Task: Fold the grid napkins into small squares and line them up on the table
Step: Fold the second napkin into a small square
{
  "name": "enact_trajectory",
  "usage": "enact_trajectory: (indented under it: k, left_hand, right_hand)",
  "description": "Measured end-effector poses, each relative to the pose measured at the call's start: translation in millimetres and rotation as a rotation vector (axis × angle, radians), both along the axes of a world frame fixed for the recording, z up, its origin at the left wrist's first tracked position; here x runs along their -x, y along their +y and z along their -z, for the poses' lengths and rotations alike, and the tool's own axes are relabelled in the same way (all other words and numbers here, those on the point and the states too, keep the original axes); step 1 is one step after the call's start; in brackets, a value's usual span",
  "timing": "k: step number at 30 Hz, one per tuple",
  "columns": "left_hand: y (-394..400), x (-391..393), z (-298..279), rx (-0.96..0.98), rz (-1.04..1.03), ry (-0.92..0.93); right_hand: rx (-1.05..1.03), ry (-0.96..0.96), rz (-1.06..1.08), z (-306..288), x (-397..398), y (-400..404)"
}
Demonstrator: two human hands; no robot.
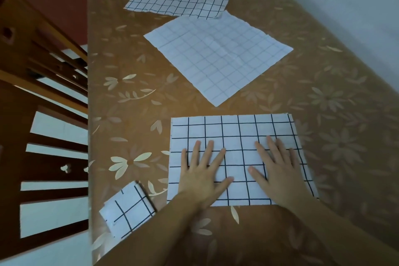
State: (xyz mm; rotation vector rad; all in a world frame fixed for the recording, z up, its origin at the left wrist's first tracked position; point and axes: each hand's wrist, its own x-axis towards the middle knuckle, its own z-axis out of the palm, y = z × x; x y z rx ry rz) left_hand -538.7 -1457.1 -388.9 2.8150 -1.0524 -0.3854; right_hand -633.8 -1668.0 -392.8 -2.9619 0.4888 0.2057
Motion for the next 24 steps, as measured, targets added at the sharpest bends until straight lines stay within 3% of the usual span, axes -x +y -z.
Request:
enact_trajectory:
  k: [20, 24]
  left_hand:
    - [11, 25, 3, 0.03, -0.14, -0.023]
    - [16, 29, -3, -0.039, -0.125, 0.011]
  right_hand:
    - [0.005, -0.001, -0.033, 5, 2, -5]
    - [-0.015, 0.003, -0.017, 1, 2, -3]
